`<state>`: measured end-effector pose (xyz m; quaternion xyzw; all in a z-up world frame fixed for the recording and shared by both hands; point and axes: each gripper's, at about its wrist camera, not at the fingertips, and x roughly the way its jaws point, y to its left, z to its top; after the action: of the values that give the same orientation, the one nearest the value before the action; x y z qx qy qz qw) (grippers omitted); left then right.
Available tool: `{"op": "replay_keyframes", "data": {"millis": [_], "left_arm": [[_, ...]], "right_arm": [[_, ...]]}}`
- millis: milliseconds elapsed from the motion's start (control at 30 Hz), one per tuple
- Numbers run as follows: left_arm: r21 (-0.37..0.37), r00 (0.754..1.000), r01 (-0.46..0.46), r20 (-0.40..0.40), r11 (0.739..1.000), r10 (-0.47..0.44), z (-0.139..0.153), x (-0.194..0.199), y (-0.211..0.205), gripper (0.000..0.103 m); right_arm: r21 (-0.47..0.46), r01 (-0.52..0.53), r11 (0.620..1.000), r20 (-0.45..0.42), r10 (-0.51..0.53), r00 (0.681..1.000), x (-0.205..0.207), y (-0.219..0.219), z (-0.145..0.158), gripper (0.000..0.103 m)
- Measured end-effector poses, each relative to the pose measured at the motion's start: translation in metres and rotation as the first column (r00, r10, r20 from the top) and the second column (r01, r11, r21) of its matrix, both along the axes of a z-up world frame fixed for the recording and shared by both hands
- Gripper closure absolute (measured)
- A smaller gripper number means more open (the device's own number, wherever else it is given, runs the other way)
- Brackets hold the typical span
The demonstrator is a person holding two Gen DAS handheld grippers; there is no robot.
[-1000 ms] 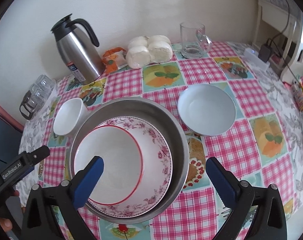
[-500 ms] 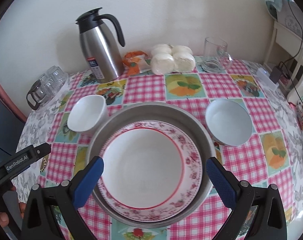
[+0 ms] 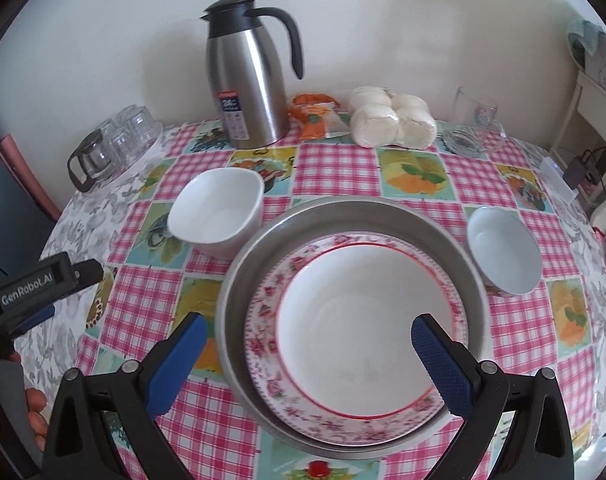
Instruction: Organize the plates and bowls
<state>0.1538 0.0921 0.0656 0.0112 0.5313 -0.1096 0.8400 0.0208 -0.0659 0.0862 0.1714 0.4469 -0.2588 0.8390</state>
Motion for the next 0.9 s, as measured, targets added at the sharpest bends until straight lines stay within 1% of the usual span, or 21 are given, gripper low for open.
{"op": "replay_keyframes", "data": {"millis": [200,333,433,667,900], "left_arm": [[0.015,0.998,-0.059,0.000,0.998,0.059,-0.002,0.013,0.021,0.010],[-0.013,0.996,-0.089,-0.001,0.996,0.089,-0.001,0.019,0.030,0.010],[-0.028,0.996,-0.091,-0.007,0.995,0.090,-0.002,0.022,0.031,0.010],[-0.024,0.997,-0.083,-0.008,0.996,0.083,-0.004,0.031,0.029,0.010],[-0.051,0.994,-0.106,-0.007,0.993,0.105,-0.003,0.045,0.031,0.010]], "right_arm": [[-0.041,-0.033,0.999,0.014,0.034,0.999,0.012,0.022,0.000,0.000],[-0.075,-0.056,0.996,0.038,0.059,0.998,0.018,0.035,0.002,0.000],[-0.097,-0.071,0.993,0.052,0.077,0.996,0.021,0.043,0.004,0.000],[-0.117,-0.068,0.991,0.092,0.079,0.993,0.025,0.044,0.006,0.000],[-0.140,-0.034,0.990,0.135,0.053,0.989,0.022,0.032,0.014,0.000]]}}
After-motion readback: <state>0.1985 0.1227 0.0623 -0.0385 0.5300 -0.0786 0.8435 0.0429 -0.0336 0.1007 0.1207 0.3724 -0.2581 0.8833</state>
